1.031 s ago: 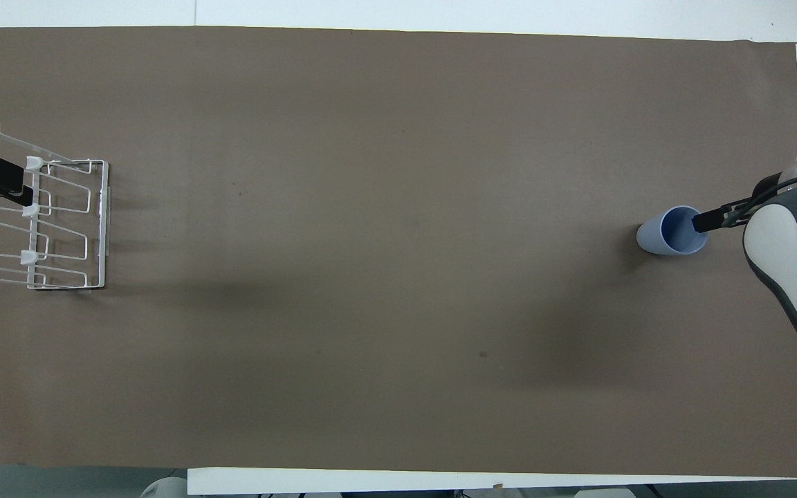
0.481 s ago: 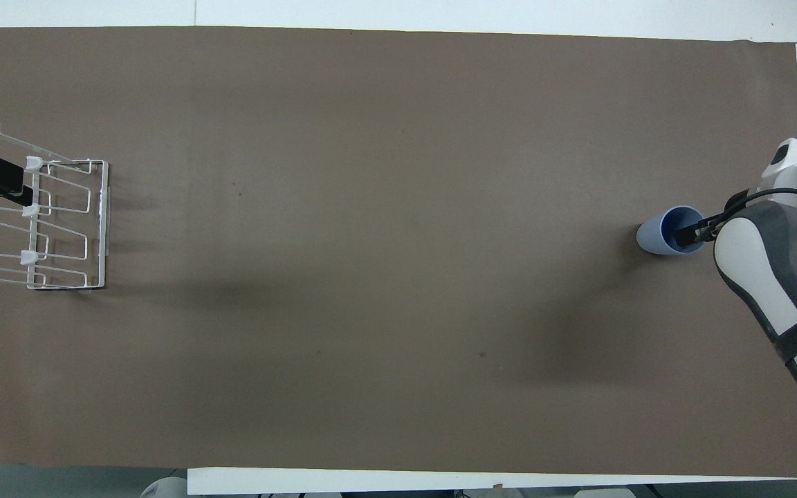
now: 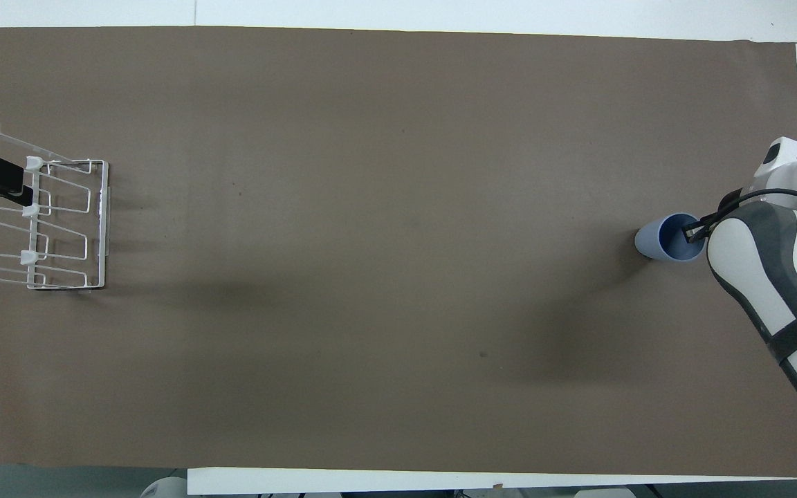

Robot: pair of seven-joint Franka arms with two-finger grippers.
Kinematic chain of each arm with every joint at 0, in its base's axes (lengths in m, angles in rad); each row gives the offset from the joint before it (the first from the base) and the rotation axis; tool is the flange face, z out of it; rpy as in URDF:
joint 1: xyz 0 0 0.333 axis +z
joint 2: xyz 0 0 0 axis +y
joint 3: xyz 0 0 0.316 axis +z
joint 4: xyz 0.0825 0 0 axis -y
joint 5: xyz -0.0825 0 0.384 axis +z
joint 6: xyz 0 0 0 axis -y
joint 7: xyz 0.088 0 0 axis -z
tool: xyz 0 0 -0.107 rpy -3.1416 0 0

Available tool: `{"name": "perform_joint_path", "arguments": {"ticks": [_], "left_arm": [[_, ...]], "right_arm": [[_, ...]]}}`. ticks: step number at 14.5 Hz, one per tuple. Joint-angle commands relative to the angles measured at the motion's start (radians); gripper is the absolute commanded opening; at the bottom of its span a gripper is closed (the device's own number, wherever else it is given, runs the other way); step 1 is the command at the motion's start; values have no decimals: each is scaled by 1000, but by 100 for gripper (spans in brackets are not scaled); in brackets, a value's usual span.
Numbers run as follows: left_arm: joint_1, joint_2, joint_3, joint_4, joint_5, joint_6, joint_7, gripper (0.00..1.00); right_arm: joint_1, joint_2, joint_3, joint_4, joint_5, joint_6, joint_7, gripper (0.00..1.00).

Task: Hang cup on cup holder
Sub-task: 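Lift the cup sideways with the right gripper toward the table center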

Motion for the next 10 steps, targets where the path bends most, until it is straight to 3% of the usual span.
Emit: {"name": "perform_joint_path", "arguments": {"ticks": [1, 5, 8, 10], "left_arm": [[0, -23, 3, -23, -8, 1, -5, 100], [0, -23, 3, -23, -8, 0, -5, 100], [2, -25, 3, -23, -8, 1, -3, 100], [0, -23, 3, -23, -8, 7, -5, 100]], "right_arm": [[-27, 1, 4, 54, 26, -96, -92, 0], [-22, 1, 2, 166, 439, -413, -162, 0], [-13, -3, 2, 166, 766, -530, -128, 0], [5, -6, 4, 163, 932, -575, 14, 0]]}}
